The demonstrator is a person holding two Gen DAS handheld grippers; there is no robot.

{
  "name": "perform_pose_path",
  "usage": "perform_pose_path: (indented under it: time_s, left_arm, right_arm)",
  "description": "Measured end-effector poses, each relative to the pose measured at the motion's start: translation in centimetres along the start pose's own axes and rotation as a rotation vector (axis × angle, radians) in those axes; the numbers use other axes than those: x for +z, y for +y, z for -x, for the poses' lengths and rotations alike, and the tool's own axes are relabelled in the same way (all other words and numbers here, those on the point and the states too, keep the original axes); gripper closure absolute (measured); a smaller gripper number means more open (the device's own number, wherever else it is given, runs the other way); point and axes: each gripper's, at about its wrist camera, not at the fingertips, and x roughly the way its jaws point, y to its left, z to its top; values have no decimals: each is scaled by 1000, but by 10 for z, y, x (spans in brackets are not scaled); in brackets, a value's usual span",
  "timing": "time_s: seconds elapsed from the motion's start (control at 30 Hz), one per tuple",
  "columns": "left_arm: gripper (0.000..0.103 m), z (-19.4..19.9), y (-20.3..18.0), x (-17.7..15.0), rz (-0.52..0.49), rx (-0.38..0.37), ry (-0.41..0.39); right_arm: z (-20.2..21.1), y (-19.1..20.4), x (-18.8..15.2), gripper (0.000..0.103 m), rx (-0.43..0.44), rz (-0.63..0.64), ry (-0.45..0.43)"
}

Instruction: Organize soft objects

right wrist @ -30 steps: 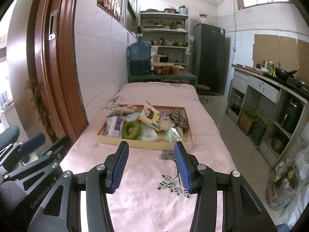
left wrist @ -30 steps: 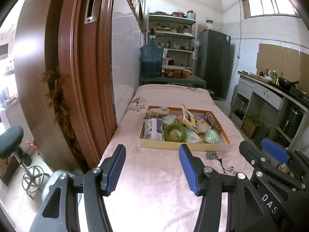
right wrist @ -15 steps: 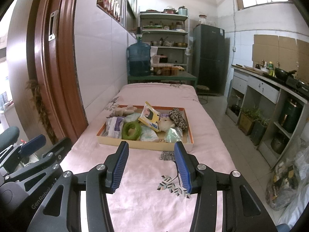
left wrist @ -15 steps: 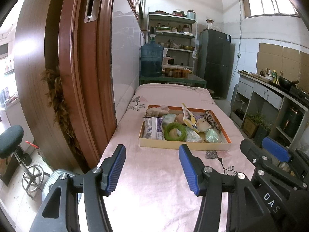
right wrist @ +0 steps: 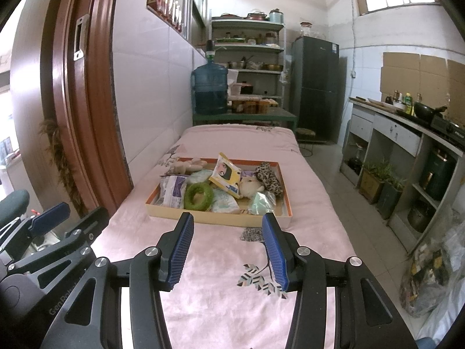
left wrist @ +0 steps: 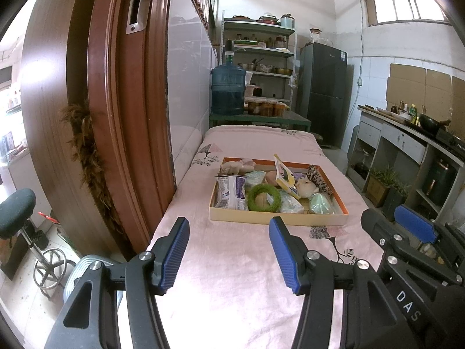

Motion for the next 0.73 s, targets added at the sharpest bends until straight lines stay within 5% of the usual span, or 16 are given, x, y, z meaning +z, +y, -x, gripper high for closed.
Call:
perform_pose_path:
  time_s: [0.73]
  left_arm:
    - [46, -1, 0, 3, 1, 0, 2]
  right_arm:
    - [-1, 0, -1, 52, 1, -2, 3]
